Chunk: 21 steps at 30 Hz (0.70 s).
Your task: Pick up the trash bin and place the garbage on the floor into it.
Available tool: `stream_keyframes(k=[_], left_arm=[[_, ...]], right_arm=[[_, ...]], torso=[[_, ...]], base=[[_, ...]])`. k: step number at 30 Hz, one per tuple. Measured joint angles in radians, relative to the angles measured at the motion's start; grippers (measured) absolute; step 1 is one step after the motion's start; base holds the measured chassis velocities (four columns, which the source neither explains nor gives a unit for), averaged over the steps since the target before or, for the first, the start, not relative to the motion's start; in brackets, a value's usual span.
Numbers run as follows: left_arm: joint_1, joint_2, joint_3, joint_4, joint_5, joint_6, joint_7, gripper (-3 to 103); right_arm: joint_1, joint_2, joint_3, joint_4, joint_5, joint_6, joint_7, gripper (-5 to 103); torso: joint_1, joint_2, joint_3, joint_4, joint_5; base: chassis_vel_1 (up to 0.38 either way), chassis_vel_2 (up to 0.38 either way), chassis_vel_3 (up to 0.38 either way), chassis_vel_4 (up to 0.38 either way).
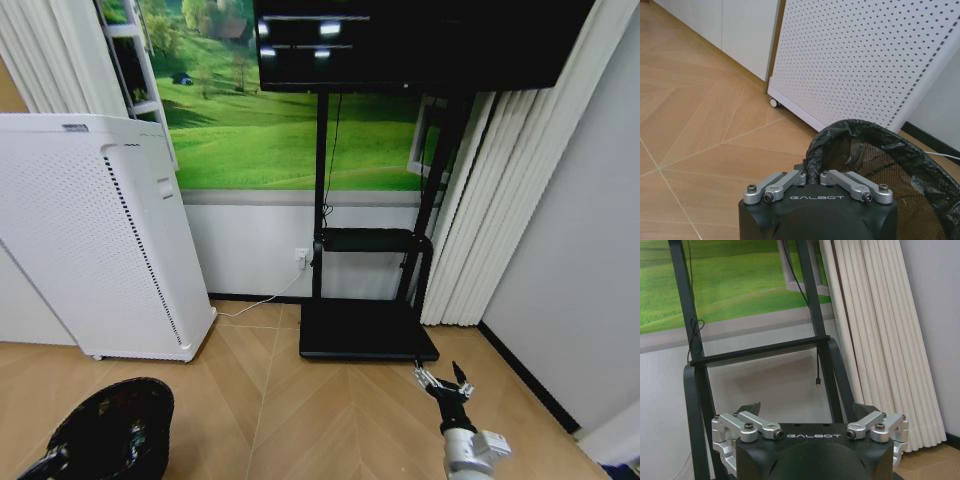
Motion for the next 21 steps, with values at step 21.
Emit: stream_keyframes(k=[21], left_arm=[[0.040,-0.039,0.045,0.093,0.101,0.024,-0.007,7]], right_arm=[[0.052,-0.001,0.010,-0.074,0.035,0.024,0.000,100]], torso=[[0.000,0.000,0.000,0.0007,0.0001]], base=[[0.007,0.014,-0.013,-0.008]])
